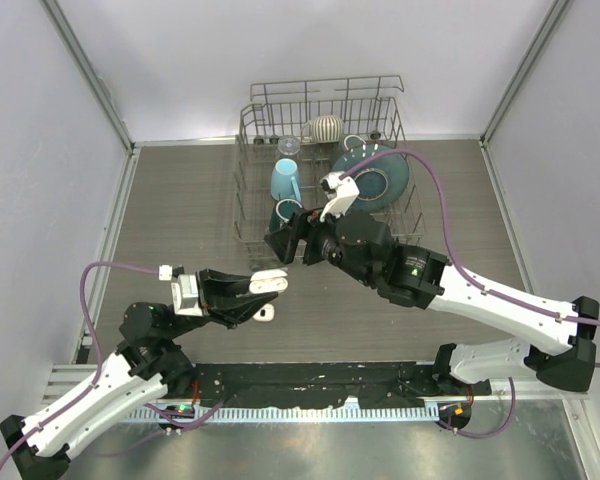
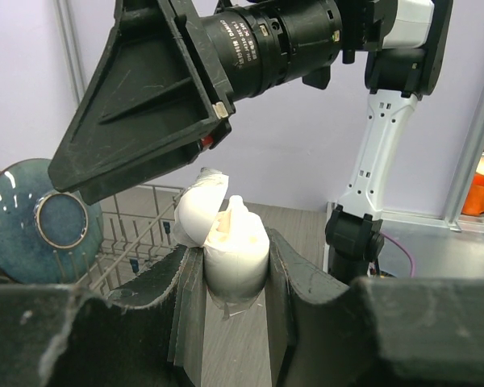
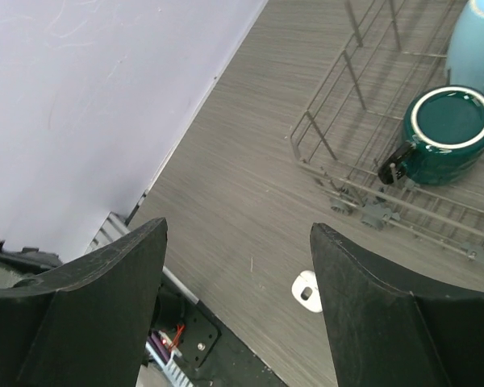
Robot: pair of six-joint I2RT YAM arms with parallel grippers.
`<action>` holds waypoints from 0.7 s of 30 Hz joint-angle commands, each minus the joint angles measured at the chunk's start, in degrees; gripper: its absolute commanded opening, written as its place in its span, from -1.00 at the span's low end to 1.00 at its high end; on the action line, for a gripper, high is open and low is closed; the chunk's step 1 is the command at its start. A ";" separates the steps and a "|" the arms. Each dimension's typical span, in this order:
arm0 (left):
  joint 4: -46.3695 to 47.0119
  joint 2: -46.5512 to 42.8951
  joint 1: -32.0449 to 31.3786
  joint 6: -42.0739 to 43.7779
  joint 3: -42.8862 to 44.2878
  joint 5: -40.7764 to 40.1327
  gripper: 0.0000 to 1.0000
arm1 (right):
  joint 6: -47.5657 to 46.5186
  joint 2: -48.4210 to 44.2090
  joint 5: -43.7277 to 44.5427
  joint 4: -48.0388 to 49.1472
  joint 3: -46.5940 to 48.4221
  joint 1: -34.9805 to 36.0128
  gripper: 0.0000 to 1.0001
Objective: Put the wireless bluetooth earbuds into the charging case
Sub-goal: Close the charging case.
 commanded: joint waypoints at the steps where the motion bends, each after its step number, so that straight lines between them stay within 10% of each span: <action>1: 3.13 -0.08 0.11 0.15 2.35 0.01 -1.00 | -0.05 -2.03 -5.99 3.47 -1.45 -0.26 0.54; 21: 3.74 2.20 0.11 0.59 2.61 -2.98 -1.00 | -0.23 -8.71 -15.58 4.26 -10.24 -0.17 0.53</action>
